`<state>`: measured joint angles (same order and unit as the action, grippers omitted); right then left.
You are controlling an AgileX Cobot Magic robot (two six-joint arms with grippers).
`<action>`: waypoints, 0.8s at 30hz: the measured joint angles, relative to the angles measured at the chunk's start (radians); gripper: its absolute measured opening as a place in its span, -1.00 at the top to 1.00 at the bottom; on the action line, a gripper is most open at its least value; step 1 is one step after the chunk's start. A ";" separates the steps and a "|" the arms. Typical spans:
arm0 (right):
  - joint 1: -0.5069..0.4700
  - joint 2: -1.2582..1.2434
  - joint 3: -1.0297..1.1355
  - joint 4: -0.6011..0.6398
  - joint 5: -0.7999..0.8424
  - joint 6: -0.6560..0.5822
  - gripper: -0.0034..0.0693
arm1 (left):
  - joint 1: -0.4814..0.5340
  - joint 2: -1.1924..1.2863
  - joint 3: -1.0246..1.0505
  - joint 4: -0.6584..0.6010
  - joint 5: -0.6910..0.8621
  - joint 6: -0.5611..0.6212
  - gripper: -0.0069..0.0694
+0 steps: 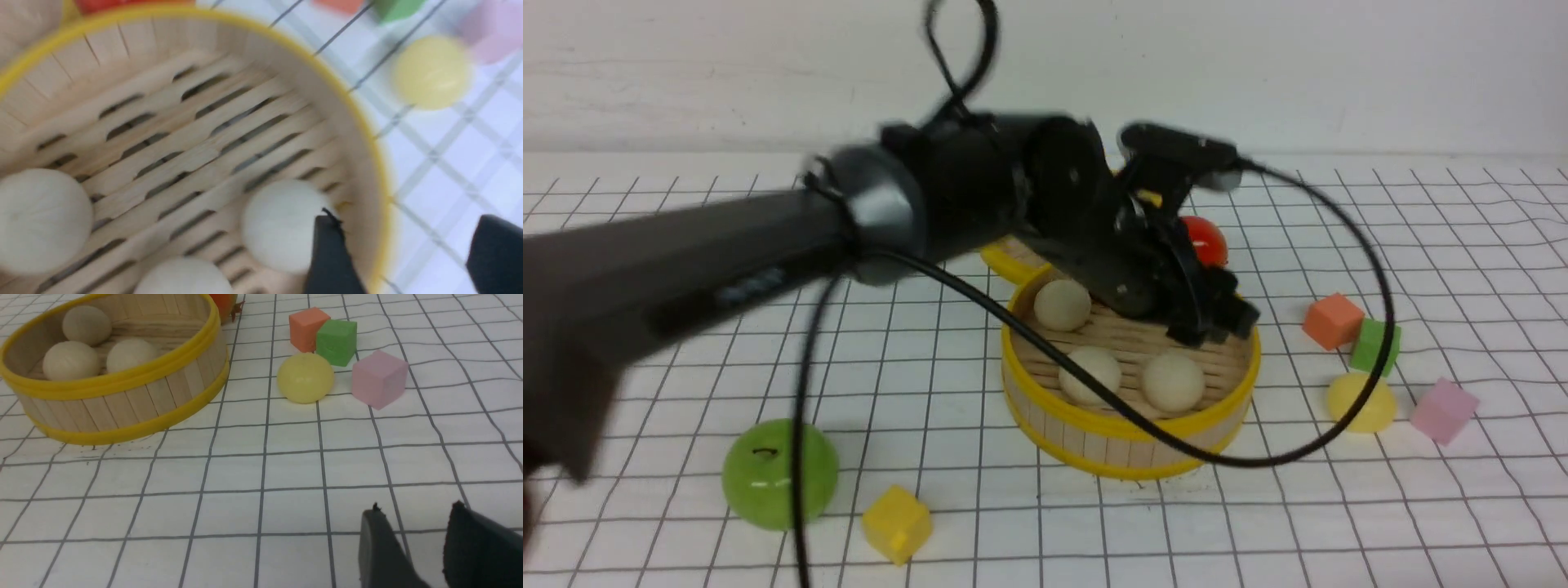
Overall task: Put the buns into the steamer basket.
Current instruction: Use the right arm to grab a steamed stuffed bun
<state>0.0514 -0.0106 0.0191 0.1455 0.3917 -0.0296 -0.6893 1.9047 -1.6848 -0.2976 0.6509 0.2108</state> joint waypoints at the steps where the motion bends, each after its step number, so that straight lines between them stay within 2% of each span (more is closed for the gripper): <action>1: 0.000 0.000 0.000 0.000 0.000 0.000 0.25 | 0.000 -0.016 0.000 0.000 0.007 0.000 -0.13; 2: 0.000 0.000 0.000 0.000 0.000 0.000 0.25 | 0.000 -0.084 0.008 0.000 0.055 0.001 0.10; 3: 0.000 0.000 0.000 0.000 0.000 0.000 0.25 | 0.000 -0.112 0.019 0.000 0.069 0.002 0.21; 4: 0.000 0.000 0.000 0.000 0.000 0.000 0.25 | 0.000 -0.160 0.043 0.000 0.075 0.005 0.40; 5: 0.000 0.000 0.000 0.000 0.000 0.000 0.25 | 0.000 -0.233 0.086 0.001 0.066 0.005 0.67; 7: 0.000 0.000 0.000 0.000 0.000 0.000 0.25 | 0.000 -0.332 0.179 0.001 0.021 0.002 0.86; 10: 0.000 0.000 0.000 0.000 0.000 0.000 0.25 | 0.000 -0.461 0.326 0.001 -0.061 -0.013 0.85; 12: 0.000 0.000 0.000 0.000 0.000 0.000 0.25 | 0.000 -0.619 0.543 -0.005 -0.215 -0.025 0.85; 14: 0.000 0.000 0.000 0.000 0.000 0.000 0.25 | 0.000 -0.680 0.607 -0.013 -0.268 -0.030 0.85; 15: 0.000 0.000 0.000 0.000 0.000 0.000 0.25 | 0.000 -0.783 0.750 -0.047 -0.426 -0.044 0.85; 18: 0.000 0.000 0.000 0.000 0.000 0.000 0.25 | 0.000 -0.919 0.951 -0.121 -0.625 -0.068 0.85; 21: 0.000 0.000 0.000 -0.001 -0.002 0.000 0.25 | 0.000 -1.039 1.117 -0.162 -0.729 -0.070 0.85; 24: 0.000 0.000 0.000 0.000 -0.013 0.000 0.25 | 0.000 -1.118 1.227 -0.173 -0.747 -0.072 0.85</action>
<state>0.0514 -0.0106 0.0191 0.1459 0.3789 -0.0296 -0.6893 0.7863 -0.4582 -0.4703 -0.0963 0.1387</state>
